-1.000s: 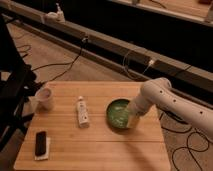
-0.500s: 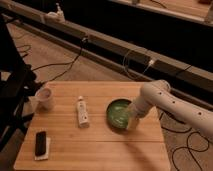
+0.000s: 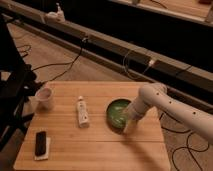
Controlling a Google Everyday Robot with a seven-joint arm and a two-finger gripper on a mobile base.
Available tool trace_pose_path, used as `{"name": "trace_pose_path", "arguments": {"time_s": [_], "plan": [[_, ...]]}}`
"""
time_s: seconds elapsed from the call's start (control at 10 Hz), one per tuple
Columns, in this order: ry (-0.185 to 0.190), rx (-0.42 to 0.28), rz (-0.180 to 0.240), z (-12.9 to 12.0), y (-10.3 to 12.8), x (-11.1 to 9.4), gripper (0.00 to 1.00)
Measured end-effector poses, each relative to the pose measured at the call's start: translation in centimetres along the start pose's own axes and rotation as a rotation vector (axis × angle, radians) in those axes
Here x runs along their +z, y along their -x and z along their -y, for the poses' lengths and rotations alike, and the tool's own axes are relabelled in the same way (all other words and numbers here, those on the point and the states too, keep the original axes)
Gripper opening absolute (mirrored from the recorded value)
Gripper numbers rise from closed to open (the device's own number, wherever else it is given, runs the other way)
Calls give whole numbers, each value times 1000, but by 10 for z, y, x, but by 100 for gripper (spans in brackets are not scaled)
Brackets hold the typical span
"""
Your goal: Drag the ceramic bowl in a circle
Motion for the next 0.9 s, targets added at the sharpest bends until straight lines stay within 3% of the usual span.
{"name": "trace_pose_path", "arguments": {"time_s": [0.3,0.4,0.9], "plan": [[40,9,50,0,-1,17,67],[50,11,66,0,-2,22,61],[54,-11,102,-2,-8,25,10]]}}
